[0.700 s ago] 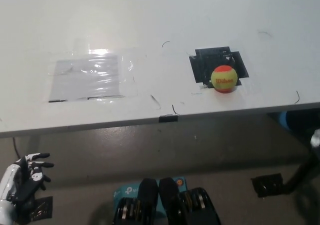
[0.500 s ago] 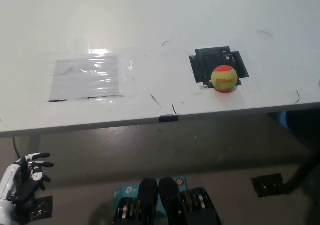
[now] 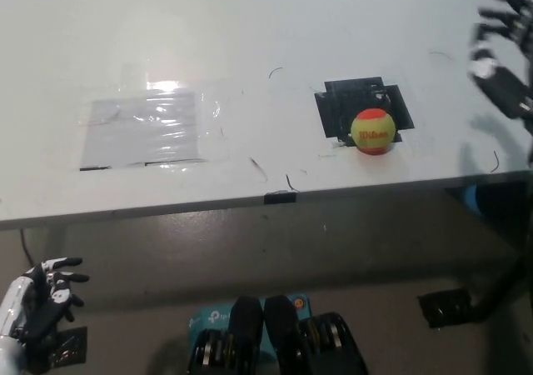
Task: The robot uses right hand to squeeze a small tennis ball placed on the black area of the table
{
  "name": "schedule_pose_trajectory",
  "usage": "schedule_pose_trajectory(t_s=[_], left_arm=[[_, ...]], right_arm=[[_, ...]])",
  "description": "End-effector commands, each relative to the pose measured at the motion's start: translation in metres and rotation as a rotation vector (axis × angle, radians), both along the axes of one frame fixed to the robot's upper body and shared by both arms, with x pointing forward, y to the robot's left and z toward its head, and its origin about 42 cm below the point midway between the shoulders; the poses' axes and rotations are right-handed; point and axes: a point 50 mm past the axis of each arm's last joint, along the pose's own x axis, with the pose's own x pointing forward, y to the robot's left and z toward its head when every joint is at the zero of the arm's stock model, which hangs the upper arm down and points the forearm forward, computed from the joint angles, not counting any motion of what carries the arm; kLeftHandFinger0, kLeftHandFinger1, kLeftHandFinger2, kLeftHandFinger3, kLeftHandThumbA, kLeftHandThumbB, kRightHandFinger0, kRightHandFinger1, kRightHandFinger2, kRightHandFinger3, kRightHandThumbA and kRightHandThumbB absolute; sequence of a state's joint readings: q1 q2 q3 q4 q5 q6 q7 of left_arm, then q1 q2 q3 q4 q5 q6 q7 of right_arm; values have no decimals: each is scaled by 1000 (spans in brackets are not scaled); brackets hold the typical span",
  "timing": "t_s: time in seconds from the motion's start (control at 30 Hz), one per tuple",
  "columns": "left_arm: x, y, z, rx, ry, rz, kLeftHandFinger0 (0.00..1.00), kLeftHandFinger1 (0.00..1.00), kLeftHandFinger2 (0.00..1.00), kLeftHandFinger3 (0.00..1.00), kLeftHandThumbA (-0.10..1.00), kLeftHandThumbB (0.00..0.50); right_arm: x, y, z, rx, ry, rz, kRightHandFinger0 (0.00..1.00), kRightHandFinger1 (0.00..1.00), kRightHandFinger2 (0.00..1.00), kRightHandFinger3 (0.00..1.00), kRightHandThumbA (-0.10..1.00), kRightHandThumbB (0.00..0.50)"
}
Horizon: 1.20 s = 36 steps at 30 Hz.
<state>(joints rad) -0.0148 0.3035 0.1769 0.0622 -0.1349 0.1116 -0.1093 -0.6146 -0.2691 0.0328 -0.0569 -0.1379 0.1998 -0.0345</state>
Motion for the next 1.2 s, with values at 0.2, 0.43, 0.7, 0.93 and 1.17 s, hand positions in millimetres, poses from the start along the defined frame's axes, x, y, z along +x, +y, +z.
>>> schedule_pose_trajectory(t_s=[0.2, 0.43, 0.7, 0.93, 1.17], left_arm=[[-4, 8, 9, 15, -20, -18, 254, 328, 492, 593, 62, 0], [-3, 7, 9, 10, -17, -15, 269, 343, 492, 601, 41, 0], [-4, 9, 9, 20, -14, -8, 277, 352, 496, 591, 158, 0], [-2, 9, 10, 13, -15, -8, 285, 361, 498, 587, 167, 0], [-1, 7, 11, 26, -21, -15, 314, 394, 519, 602, 162, 0]], right_arm=[[52, 30, 15, -361, 220, 40, 1000, 1000, 1000, 1000, 617, 500], [76, 47, -7, -526, 265, -2, 1000, 1000, 1000, 1000, 674, 500], [82, 53, -50, -678, 310, -9, 1000, 1000, 1000, 1000, 663, 497], [78, 55, -96, -701, 380, 16, 1000, 1000, 1000, 1000, 645, 477], [67, 73, -126, -676, 417, 60, 1000, 1000, 1000, 1000, 592, 478]])
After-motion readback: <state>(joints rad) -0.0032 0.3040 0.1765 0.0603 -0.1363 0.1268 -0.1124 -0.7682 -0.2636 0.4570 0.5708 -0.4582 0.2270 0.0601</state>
